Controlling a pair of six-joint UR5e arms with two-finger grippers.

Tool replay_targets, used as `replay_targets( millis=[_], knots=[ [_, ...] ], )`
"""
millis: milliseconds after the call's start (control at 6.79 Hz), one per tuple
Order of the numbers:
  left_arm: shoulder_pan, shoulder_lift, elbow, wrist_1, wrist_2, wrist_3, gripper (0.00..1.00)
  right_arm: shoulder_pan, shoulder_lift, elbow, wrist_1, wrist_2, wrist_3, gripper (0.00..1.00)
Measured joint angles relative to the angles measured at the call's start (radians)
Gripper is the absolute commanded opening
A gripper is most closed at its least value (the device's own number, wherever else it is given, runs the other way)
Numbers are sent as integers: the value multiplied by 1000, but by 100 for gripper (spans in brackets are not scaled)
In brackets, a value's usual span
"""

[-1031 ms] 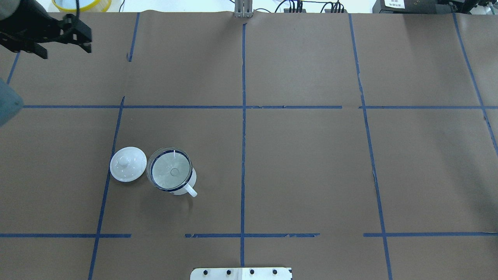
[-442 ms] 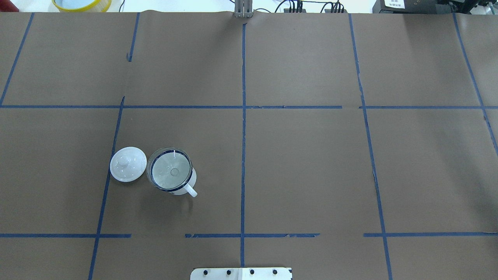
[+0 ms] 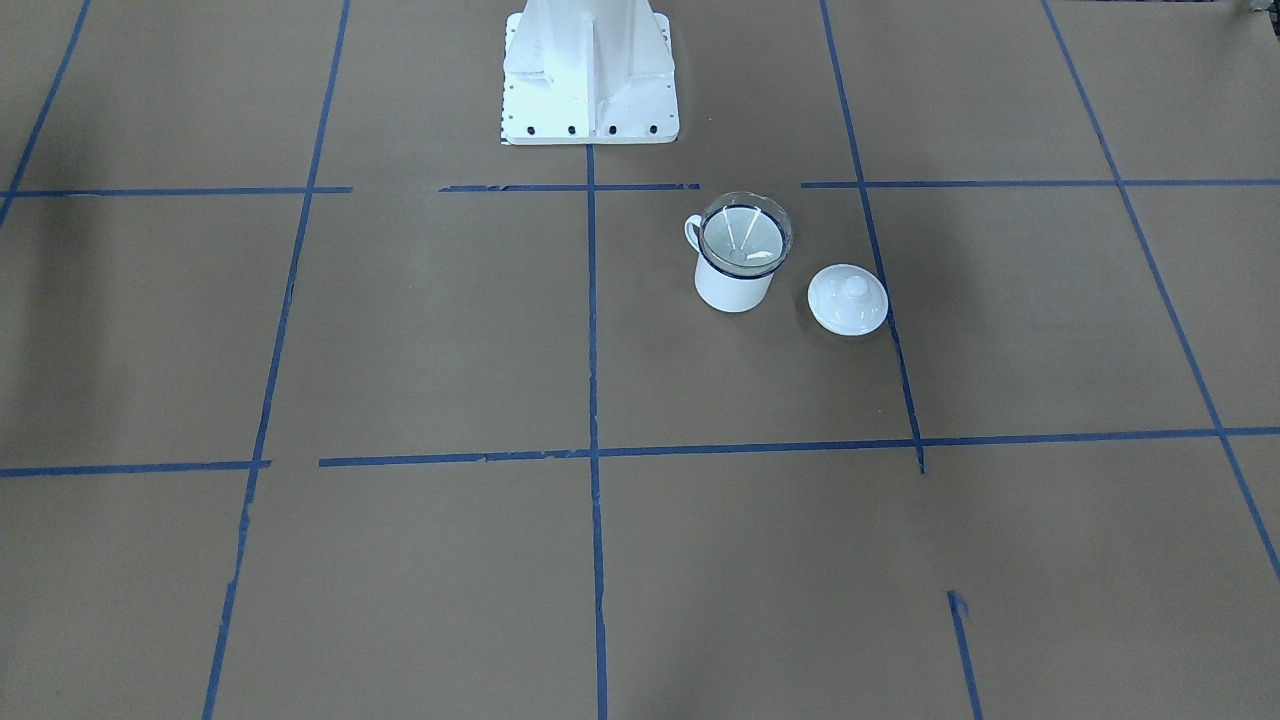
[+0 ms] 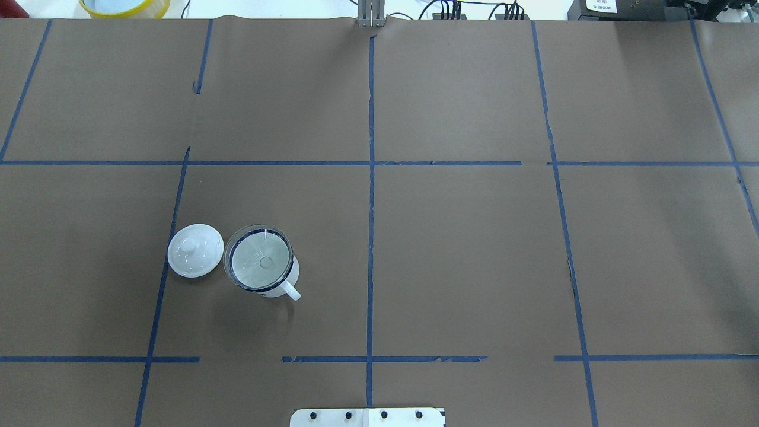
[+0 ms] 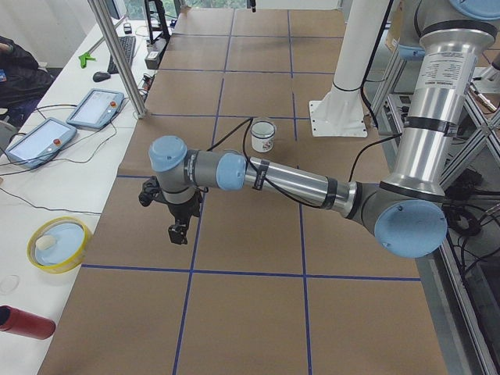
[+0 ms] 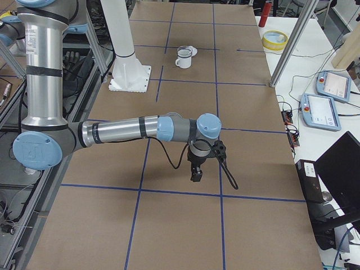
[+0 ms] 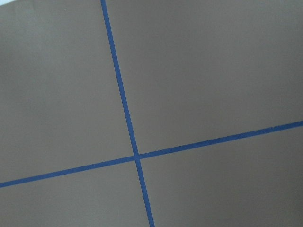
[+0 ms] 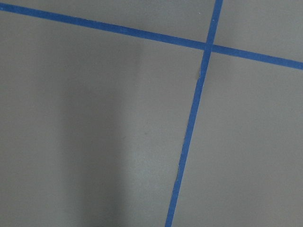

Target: Place funnel on cup

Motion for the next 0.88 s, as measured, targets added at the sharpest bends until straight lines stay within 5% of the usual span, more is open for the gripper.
replay_targets(
  millis=[884],
  knots=[
    [-63,118,33,-108,-21,8,100,0,0,0,0,0,0,100]
  ],
)
